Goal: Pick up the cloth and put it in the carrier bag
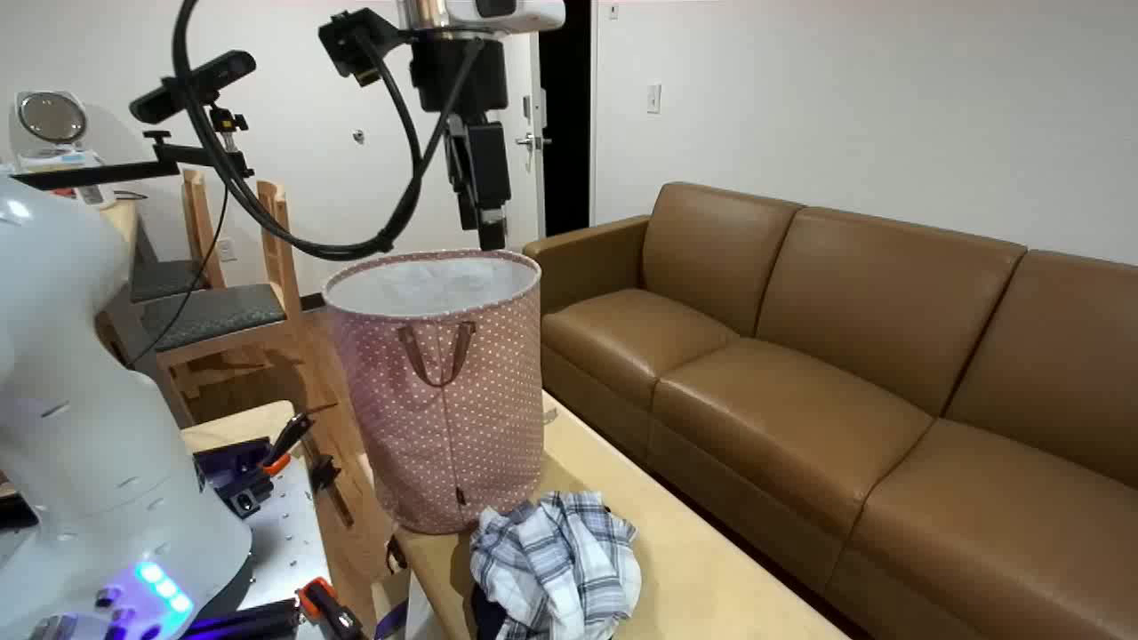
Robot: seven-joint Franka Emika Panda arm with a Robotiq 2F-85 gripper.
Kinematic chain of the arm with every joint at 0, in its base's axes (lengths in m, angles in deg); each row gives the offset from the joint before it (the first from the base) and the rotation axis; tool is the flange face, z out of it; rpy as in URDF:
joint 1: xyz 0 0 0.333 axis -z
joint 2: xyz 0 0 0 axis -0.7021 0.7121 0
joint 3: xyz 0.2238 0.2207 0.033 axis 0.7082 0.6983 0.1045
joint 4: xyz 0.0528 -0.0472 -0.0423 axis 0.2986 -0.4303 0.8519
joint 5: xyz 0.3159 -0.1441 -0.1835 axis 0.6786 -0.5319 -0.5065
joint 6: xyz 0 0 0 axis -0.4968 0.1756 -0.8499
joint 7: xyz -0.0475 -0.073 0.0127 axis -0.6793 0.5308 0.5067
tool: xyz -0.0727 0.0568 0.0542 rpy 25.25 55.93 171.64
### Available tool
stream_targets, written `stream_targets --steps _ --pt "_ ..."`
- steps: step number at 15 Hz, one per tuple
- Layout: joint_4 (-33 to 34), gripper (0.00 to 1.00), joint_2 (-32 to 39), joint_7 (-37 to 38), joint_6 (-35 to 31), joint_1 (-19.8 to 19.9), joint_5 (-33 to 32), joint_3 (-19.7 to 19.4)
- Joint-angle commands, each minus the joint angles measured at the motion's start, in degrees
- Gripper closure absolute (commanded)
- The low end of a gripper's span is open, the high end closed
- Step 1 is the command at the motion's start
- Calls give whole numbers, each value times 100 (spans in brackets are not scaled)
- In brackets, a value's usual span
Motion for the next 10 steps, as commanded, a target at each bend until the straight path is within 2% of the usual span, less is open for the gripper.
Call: stream_targets --steps 1,7,9,10 --pt "12 0 2 14 16 -33 -16 -28" --pt "36 0 50 61 4 -23 -13 -18" --pt "85 0 374 118 -191 -44 -63 39" --pt "60 0 622 25 -521 -145 42 4"
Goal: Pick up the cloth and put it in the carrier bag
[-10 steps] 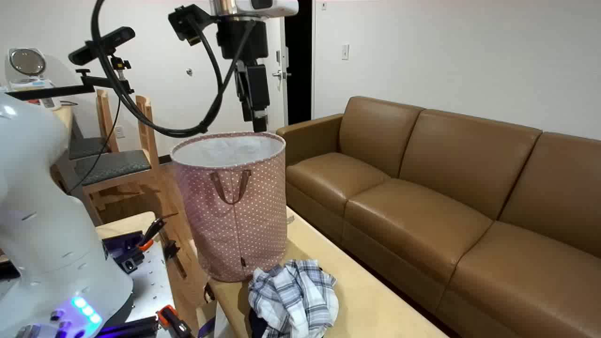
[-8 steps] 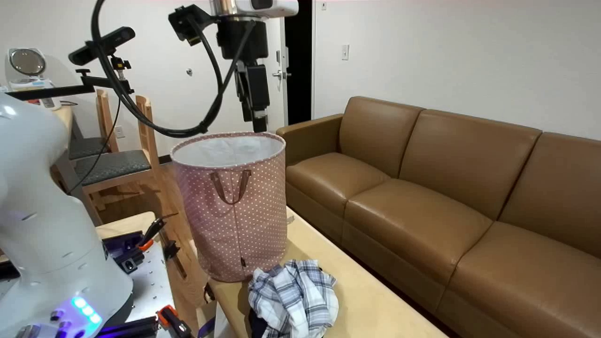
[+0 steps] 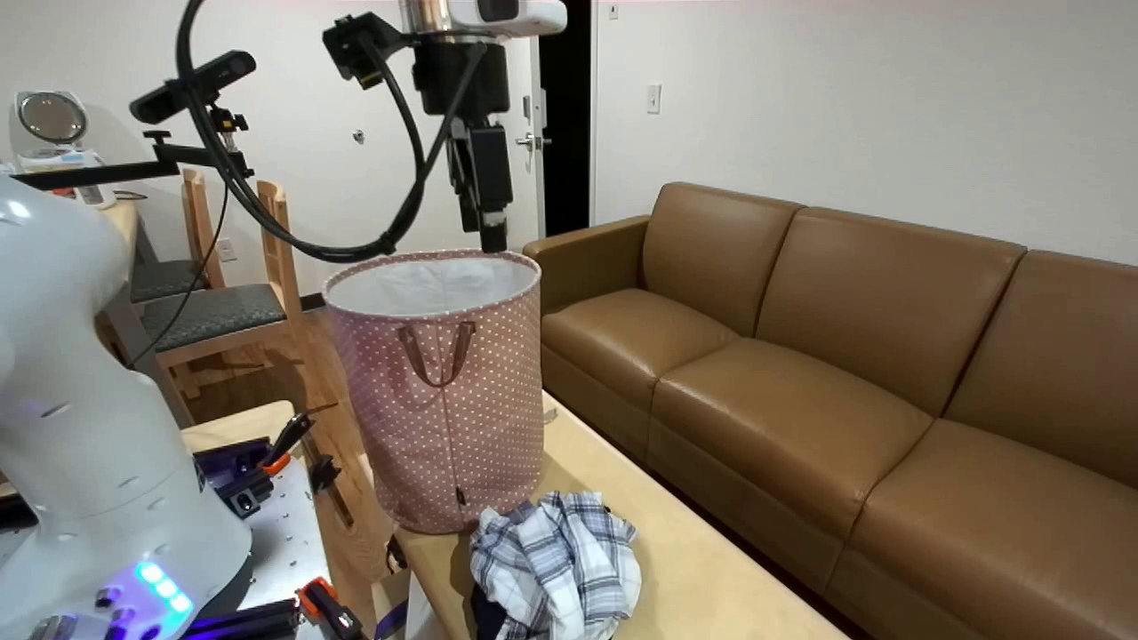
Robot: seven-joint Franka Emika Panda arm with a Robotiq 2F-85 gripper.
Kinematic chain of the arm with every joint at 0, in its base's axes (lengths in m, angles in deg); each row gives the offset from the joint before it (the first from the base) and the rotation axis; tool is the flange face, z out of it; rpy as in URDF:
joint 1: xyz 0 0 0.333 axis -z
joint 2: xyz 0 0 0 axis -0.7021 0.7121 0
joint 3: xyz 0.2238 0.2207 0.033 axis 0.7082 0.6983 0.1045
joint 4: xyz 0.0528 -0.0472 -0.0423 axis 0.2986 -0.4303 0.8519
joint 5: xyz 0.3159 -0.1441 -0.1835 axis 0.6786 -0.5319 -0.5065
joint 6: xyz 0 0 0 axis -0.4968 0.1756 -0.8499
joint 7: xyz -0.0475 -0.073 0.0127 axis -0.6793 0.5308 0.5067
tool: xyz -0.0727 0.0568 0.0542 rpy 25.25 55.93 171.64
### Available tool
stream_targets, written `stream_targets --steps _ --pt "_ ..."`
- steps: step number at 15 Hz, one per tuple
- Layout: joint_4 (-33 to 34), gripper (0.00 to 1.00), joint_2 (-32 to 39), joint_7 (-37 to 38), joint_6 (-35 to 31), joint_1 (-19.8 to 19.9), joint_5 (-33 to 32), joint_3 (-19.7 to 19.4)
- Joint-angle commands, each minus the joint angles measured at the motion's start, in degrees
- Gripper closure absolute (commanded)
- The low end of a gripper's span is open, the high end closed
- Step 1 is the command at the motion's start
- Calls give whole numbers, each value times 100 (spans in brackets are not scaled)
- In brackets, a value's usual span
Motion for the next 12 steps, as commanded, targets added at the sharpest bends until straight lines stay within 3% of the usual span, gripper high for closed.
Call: stream_targets --steps 1,4,12 --pt "64 0 695 -13 -652 -181 102 -14" --pt "-11 0 1521 99 -1580 -329 320 13" --pt "-82 0 3487 571 -2954 -747 538 355"
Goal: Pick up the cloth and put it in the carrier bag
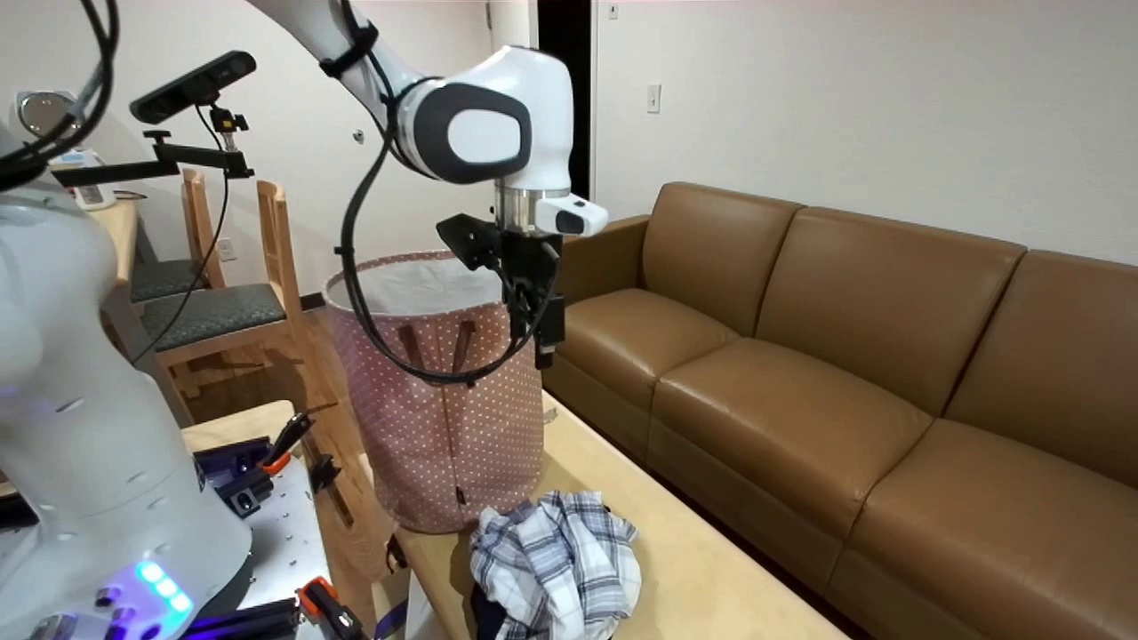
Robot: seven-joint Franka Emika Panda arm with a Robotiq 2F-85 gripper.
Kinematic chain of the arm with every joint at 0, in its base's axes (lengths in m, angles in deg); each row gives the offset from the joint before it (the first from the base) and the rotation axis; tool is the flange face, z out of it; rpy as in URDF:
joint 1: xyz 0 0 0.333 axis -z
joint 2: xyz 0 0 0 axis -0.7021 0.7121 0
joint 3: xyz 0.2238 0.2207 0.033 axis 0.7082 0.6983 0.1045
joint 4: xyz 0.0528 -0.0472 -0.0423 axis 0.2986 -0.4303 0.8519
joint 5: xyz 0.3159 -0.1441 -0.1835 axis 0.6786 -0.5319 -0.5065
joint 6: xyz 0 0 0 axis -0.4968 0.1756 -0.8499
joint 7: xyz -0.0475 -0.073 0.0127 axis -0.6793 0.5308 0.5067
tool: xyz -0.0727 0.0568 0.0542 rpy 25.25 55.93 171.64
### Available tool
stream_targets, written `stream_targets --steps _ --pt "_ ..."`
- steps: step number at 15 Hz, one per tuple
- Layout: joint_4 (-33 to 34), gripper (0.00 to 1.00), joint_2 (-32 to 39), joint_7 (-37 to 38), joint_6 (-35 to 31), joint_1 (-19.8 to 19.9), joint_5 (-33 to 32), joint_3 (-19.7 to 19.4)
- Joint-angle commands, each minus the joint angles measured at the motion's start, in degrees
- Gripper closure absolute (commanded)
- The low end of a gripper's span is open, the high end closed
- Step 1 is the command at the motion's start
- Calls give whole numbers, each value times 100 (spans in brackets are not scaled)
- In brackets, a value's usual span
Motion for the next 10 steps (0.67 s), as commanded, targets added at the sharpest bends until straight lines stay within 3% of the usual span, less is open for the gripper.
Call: stream_targets --steps 1,2,8,10 --pt "126 0 583 316 -354 -155 87 144" --pt "17 0 396 168 -237 -126 20 91" --pt "193 0 895 383 -508 -223 -206 155" --pt "128 0 1283 -133 -856 -220 225 152"
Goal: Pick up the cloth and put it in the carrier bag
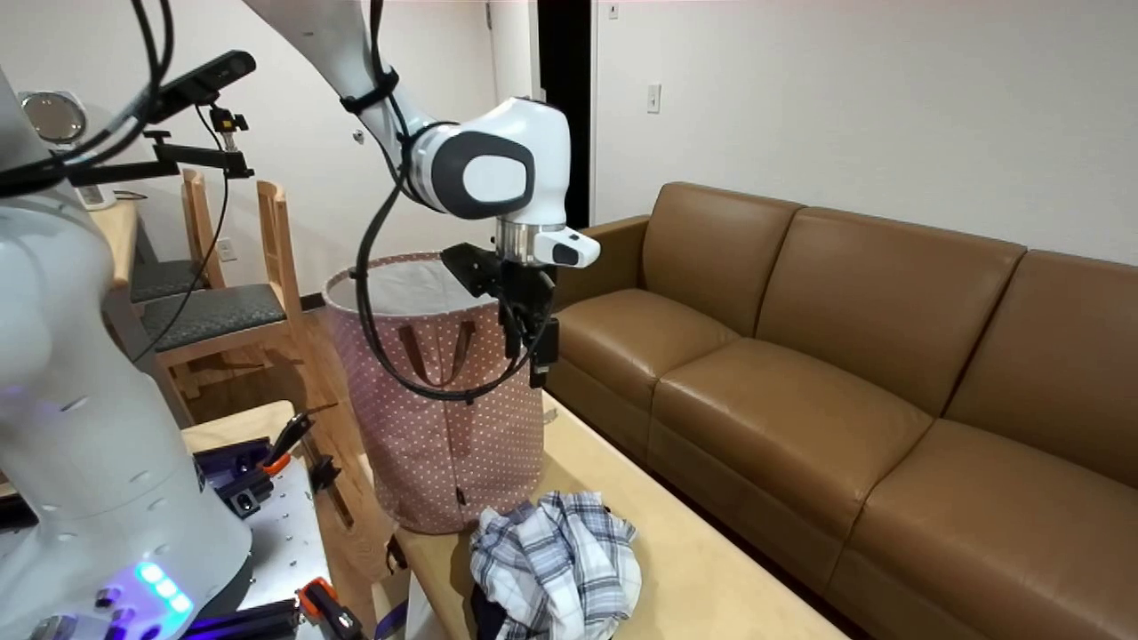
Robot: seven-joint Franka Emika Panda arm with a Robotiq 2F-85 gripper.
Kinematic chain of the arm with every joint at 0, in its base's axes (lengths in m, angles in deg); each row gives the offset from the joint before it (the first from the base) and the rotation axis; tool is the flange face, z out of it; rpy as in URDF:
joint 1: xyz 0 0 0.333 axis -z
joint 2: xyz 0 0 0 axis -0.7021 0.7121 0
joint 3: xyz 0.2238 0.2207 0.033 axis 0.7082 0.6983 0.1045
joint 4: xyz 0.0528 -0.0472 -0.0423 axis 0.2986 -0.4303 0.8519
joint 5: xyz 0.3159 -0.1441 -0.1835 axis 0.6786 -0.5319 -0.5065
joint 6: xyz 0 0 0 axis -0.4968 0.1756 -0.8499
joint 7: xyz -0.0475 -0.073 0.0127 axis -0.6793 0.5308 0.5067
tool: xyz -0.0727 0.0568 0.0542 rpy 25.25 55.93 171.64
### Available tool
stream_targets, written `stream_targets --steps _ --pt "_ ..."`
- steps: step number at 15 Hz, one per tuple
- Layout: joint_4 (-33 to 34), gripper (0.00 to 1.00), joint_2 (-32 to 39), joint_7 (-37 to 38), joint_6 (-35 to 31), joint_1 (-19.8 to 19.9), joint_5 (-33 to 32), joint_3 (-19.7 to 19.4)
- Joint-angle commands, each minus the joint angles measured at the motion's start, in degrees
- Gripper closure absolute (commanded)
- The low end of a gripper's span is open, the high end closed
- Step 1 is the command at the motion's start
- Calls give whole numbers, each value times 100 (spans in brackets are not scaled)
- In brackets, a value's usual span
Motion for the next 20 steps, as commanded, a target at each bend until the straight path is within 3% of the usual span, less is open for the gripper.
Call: stream_targets --steps 1,3,5,8,11,19,20 --pt "-42 0 823 -619 -780 -21 538 34" --pt "-209 0 1402 -1183 -1553 43 1216 182" --pt "-240 0 2003 -1299 -2122 107 1501 353" --pt "-145 0 2819 -1198 -2548 227 1543 574" --pt "-83 0 3398 -681 -2965 -84 1288 314" --pt "-235 0 3754 23 -3754 -602 1282 -335" --pt "-285 0 3634 -196 -3640 -150 1333 51"
